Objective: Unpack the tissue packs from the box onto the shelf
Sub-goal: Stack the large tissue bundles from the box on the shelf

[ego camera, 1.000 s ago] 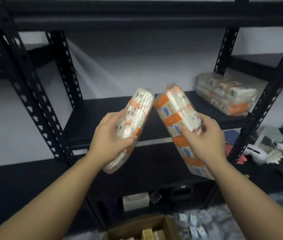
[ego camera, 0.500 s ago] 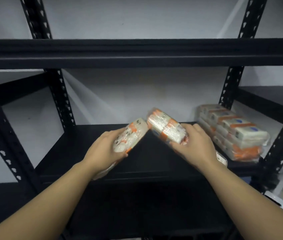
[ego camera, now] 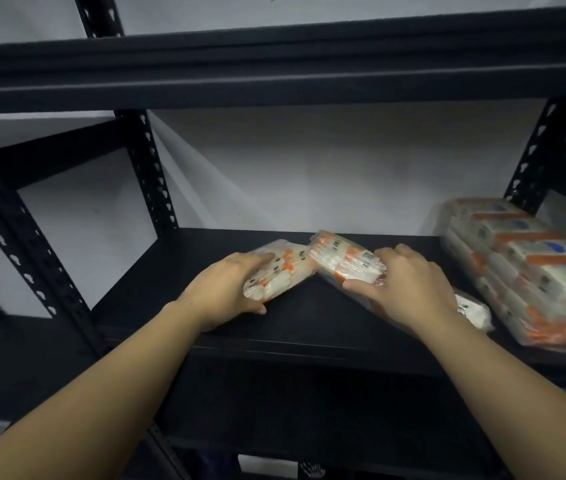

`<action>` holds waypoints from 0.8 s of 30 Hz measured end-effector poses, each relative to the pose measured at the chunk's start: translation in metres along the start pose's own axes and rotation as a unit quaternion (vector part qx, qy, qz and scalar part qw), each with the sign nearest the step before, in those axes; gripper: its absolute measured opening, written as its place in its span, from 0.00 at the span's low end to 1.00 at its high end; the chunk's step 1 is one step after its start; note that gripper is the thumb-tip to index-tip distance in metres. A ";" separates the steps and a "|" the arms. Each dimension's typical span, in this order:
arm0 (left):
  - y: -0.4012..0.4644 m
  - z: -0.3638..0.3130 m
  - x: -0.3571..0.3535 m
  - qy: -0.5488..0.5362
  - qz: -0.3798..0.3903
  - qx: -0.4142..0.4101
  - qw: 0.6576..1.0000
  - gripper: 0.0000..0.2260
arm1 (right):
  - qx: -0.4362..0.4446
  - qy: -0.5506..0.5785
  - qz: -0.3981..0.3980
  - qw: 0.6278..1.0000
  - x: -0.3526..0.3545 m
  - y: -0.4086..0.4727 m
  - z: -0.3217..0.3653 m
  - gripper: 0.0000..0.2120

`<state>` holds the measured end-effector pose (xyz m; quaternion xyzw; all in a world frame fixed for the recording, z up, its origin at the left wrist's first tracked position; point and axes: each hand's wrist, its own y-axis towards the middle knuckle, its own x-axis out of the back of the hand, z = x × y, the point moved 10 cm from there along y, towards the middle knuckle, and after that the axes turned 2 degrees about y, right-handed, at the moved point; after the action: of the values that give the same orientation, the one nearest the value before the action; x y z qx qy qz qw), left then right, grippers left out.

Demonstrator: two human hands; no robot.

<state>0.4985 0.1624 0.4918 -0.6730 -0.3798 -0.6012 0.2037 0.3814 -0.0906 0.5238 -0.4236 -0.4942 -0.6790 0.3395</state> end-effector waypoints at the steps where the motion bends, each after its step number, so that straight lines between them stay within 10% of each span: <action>1: 0.001 0.003 -0.001 -0.016 -0.003 0.002 1.000 0.44 | -0.002 -0.004 -0.001 1.000 -0.001 0.001 0.001 0.37; 24: 0.045 0.040 0.000 0.002 -0.036 -0.098 0.995 0.30 | -0.065 -0.033 0.032 0.997 -0.044 -0.033 0.041 0.40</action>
<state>0.5588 0.1628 0.4925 -0.6741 -0.3426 -0.6440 0.1162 0.3804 -0.0400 0.4772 -0.4825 -0.4462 -0.6843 0.3161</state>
